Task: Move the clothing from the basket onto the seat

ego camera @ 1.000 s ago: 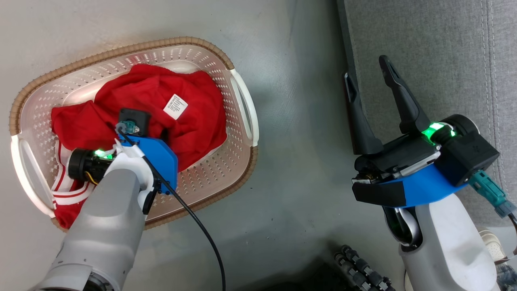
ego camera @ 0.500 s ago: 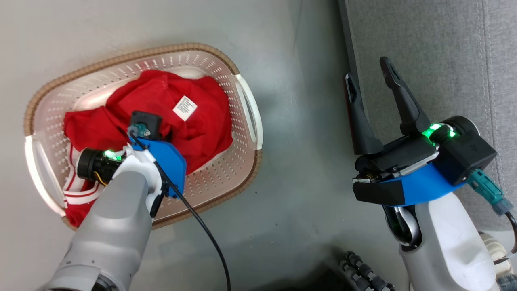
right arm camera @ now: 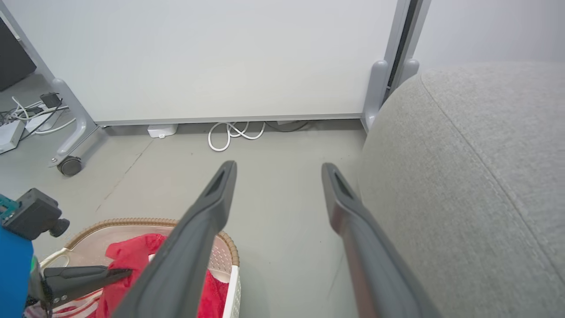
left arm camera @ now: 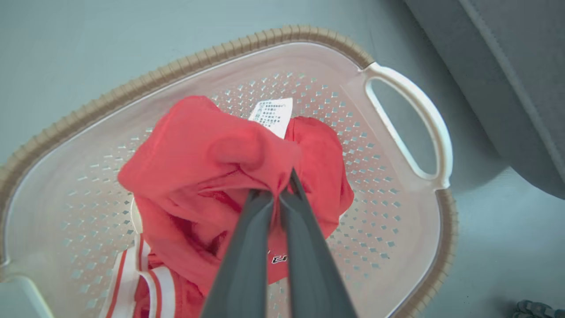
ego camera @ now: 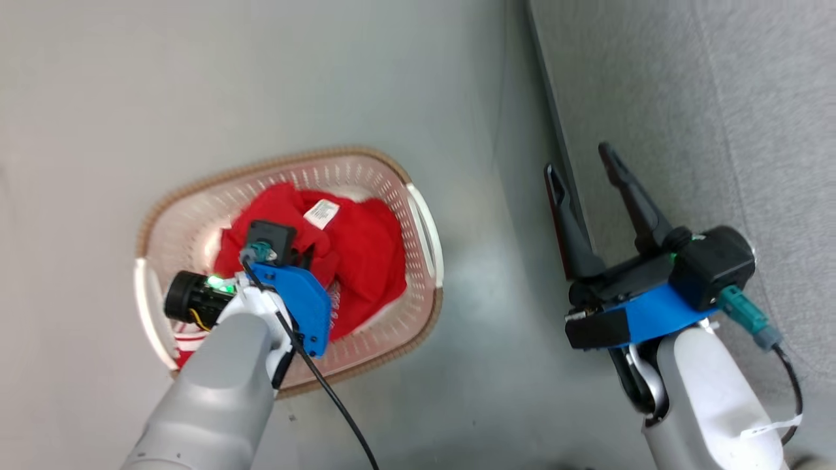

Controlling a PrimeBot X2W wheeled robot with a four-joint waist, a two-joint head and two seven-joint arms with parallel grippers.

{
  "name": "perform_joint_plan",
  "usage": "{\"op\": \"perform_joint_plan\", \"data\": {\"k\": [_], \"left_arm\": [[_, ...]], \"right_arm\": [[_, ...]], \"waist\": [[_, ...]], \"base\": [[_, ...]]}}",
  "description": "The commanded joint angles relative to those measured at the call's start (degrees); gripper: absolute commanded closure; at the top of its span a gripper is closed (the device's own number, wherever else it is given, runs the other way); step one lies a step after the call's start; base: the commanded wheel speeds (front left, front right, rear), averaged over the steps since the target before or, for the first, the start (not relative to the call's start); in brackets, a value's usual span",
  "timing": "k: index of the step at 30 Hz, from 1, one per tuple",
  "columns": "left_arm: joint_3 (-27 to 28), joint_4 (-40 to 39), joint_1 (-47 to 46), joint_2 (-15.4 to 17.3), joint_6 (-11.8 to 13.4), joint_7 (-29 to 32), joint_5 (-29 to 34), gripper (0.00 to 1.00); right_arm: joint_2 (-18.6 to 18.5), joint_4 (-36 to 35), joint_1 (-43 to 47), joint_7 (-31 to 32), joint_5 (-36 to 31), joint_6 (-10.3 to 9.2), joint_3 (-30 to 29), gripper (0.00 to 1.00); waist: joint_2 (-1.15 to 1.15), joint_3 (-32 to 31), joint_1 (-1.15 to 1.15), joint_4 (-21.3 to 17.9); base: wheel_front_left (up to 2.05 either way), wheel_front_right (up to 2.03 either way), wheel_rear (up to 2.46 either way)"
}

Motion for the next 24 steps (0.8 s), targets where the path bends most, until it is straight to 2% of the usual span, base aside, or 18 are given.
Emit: {"op": "perform_joint_plan", "data": {"k": [1,7,13,24], "left_arm": [[-0.4,-0.6,1.0,-0.1,-0.4,-0.5,-0.6,1.00],[-4.1,-5.2,3.9,-0.5,-0.4,-2.6,-4.7,1.00],[-10.4,-12.2,5.6,-0.5,-0.4,-2.5,-9.8,1.00],[-19.3,-20.5,3.1,-0.5,-0.4,-3.8,-16.9,1.00]], "right_arm": [[-0.2,0.5,1.0,0.0,-0.2,0.03,-0.1,0.00],[-0.2,3.3,3.2,1.0,-0.5,0.03,0.9,0.00],[-0.2,5.3,5.7,1.9,0.7,0.03,1.8,0.00],[-0.2,6.6,11.6,4.6,0.5,0.03,0.9,0.00]], "waist": [[0.00,-5.8,0.00,2.2],[0.00,-15.1,0.00,4.7],[0.00,-22.8,0.00,7.1],[0.00,-32.9,0.00,10.4]], "base": [[0.00,0.00,0.00],[0.00,0.00,0.00],[0.00,0.00,0.00],[0.00,0.00,0.00]]}}
